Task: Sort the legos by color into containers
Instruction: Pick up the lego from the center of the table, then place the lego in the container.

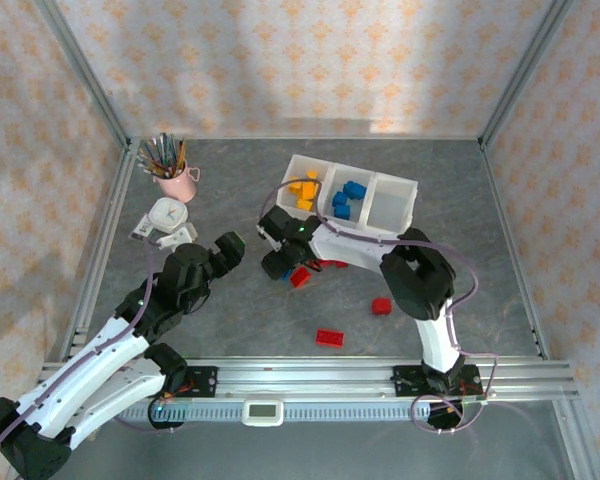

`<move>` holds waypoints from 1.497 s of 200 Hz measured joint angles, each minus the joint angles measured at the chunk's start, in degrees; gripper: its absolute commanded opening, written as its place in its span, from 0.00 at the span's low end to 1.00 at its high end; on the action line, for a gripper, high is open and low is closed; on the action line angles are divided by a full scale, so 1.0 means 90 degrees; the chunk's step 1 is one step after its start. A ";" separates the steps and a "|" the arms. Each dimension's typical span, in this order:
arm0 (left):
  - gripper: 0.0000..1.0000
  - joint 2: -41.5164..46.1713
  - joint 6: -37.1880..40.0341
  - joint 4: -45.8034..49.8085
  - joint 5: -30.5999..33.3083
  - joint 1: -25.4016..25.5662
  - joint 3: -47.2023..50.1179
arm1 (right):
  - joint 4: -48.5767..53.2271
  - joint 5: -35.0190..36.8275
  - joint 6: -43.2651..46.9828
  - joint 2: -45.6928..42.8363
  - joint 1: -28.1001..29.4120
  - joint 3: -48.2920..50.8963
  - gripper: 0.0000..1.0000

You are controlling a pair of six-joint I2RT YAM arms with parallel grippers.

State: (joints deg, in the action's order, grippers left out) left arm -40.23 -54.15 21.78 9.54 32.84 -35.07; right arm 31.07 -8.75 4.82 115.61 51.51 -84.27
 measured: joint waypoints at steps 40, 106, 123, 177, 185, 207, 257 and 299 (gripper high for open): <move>0.99 -0.0002 0.0000 0.0000 0.0002 -0.0002 0.0000 | 0.0029 0.0194 0.0066 0.0308 0.0039 -0.0022 0.65; 0.99 -0.0117 0.0002 -0.0007 0.0000 -0.0070 0.0000 | 0.0070 0.0294 0.0134 0.0342 0.0036 -0.0112 0.46; 0.99 -0.0117 0.0002 -0.0007 -0.0002 -0.0070 -0.0002 | 0.0078 0.0311 0.0138 0.0340 0.0036 -0.0126 0.45; 0.99 -0.0117 0.0002 -0.0007 -0.0002 -0.0070 -0.0002 | 0.0160 0.0296 0.0080 0.0095 -0.0010 -0.0124 0.45; 0.99 -0.0117 0.0007 -0.0007 -0.0002 -0.0070 -0.0002 | 0.0172 0.0279 0.0058 -0.0019 -0.0041 -0.0124 0.45; 0.99 -0.0168 0.0024 -0.0015 -0.0005 -0.0070 -0.0010 | 0.0185 0.0236 -0.0010 -0.0381 -0.0209 -0.0119 0.45; 0.99 -0.0726 0.0192 -0.0243 -0.0185 -0.0083 -0.0170 | 0.0172 0.0131 -0.0406 -0.0954 -0.1117 -0.0124 0.48; 0.99 -0.1532 0.0406 -0.0719 -0.0546 -0.0083 -0.0556 | 0.0138 0.0199 -0.1010 -0.0899 -0.2511 -0.0447 0.48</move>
State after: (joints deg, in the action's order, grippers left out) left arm -54.02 -50.50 15.31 4.62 32.10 -40.07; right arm 32.32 -6.96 -4.27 107.53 28.91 -88.29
